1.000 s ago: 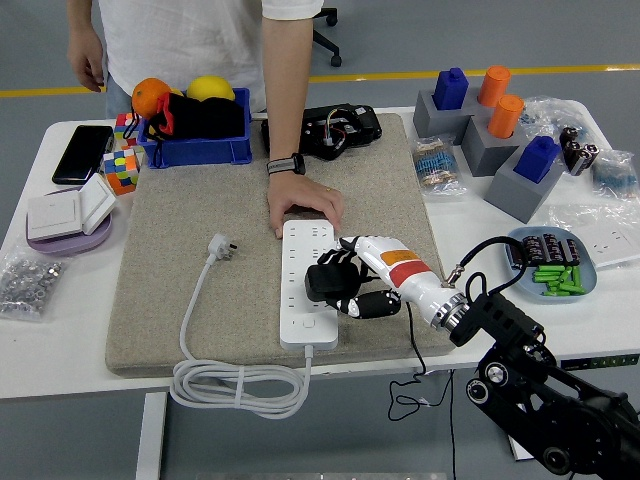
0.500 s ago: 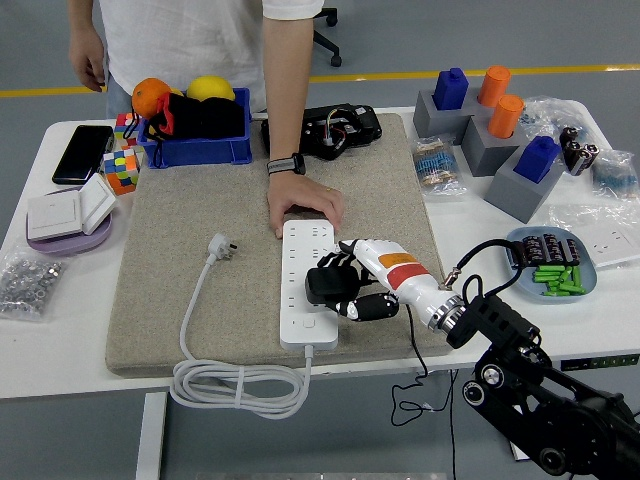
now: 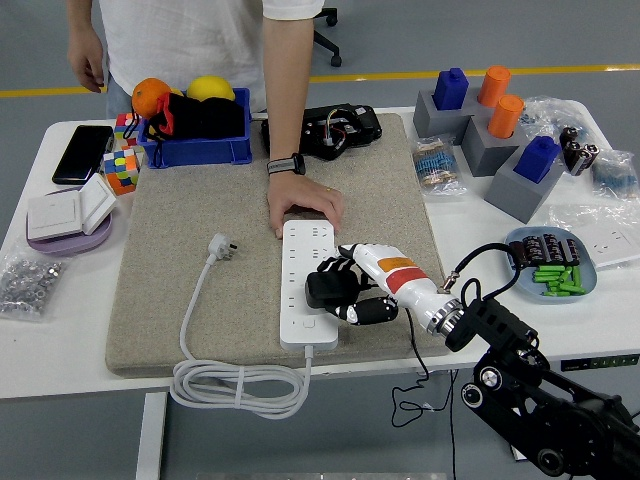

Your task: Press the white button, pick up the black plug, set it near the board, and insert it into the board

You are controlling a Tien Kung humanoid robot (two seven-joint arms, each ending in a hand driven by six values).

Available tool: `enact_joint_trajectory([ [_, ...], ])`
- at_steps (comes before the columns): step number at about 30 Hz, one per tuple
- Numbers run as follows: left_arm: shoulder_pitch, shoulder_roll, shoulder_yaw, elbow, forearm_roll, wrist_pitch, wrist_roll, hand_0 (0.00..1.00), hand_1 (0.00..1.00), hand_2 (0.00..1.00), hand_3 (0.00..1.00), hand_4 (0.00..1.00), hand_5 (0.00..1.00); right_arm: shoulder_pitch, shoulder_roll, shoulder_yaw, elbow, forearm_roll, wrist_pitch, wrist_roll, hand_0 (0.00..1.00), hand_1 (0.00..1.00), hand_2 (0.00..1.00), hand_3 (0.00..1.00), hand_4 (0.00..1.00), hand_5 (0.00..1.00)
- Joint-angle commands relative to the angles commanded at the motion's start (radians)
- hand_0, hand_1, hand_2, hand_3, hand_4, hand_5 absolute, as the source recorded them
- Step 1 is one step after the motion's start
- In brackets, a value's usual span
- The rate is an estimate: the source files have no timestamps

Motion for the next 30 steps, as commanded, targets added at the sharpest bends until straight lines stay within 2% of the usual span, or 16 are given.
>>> enact_joint_trajectory([
  [30,0.000,-0.002,-0.001,0.000,-0.004,0.001,-0.001,0.473,0.498,0.499,0.585,0.566,0.273,0.004,0.000,-0.010,-0.011,-0.004,0.001,0.002,0.307,0.246,0.357,0.540,0.673,0.002],
])
